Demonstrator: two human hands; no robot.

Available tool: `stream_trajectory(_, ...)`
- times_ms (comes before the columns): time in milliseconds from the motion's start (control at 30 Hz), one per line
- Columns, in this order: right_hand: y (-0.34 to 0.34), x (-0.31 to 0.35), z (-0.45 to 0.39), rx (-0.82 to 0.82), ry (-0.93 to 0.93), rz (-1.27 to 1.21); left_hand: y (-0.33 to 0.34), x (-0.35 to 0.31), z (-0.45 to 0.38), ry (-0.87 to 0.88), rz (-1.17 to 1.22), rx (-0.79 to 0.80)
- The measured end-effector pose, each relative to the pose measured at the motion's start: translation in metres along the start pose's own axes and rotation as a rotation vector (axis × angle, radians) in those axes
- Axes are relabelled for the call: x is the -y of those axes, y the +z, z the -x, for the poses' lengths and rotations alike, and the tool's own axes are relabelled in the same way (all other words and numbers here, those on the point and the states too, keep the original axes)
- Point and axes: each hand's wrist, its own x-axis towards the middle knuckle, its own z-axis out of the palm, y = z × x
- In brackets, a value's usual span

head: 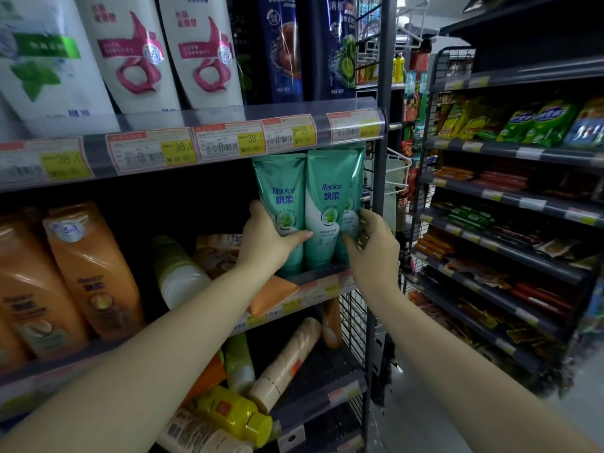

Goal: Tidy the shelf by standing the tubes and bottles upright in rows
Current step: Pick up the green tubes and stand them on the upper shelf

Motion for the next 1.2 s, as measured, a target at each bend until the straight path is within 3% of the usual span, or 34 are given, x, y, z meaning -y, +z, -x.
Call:
stream_trajectory(633,-0.006,-0.005,-0.004,0.130,-0.037,0.084,-0.001,0.005,-0.002,0.030,0.073,0.004)
stream_trajectory(900,-0.007,0.016,0.029,-0.008,-0.118,-0.004,-0.001,0.005,-0.001,0.021,0.054,0.008)
stream_trajectory(1000,0.006,0.029,0.028,0.071,-0.062,-0.011,-0.002,0.005,-0.002,0.024,0.021,0.005)
stream_trajectory(1200,0.017,0.037,0.020,0.067,-0.008,0.020,-0.003,0.010,-0.003,0.051,0.069,0.035)
